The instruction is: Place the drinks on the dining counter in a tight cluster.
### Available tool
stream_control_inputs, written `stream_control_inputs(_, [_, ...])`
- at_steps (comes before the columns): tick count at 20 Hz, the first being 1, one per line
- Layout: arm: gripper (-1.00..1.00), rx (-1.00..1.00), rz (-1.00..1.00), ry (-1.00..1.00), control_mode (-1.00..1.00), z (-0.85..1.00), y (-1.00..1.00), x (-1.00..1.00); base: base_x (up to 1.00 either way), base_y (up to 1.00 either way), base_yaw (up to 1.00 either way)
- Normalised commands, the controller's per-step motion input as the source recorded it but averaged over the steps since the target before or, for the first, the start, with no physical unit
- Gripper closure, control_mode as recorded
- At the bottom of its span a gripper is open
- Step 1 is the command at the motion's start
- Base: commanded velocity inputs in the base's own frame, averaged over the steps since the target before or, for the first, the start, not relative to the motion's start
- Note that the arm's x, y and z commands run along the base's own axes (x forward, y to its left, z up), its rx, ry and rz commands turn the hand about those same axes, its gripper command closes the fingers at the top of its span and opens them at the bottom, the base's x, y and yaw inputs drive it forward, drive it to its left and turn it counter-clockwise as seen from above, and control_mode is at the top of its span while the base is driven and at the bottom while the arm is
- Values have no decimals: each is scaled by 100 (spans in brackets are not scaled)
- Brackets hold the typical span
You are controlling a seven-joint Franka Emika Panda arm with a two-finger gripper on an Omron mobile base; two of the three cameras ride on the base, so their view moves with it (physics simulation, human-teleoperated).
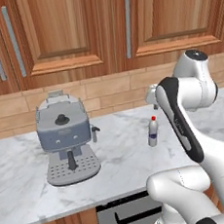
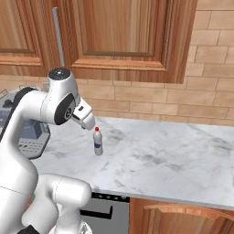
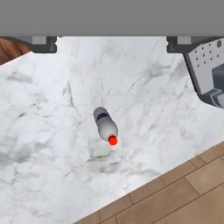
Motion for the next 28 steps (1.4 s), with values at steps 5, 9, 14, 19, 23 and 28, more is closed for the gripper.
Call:
stream_control_inputs(5, [-100, 0, 0, 0, 100, 0, 0, 0, 2, -36, 0])
stream_control_inputs(9, [-100, 0, 0, 0, 100, 0, 0, 0, 27, -29, 0])
stream_control_inputs(14, [-100, 0, 0, 0, 100, 0, 0, 0, 33, -33, 0])
stream_control_inputs(19, [-100, 0, 0, 0, 100, 0, 0, 0, 29, -3, 0])
stream_control_inputs(23, [-100, 0, 0, 0, 100, 0, 0, 0, 0, 0, 0])
stream_control_inputs(28, [-100, 0, 0, 0, 100, 0, 0, 0, 0, 0, 0])
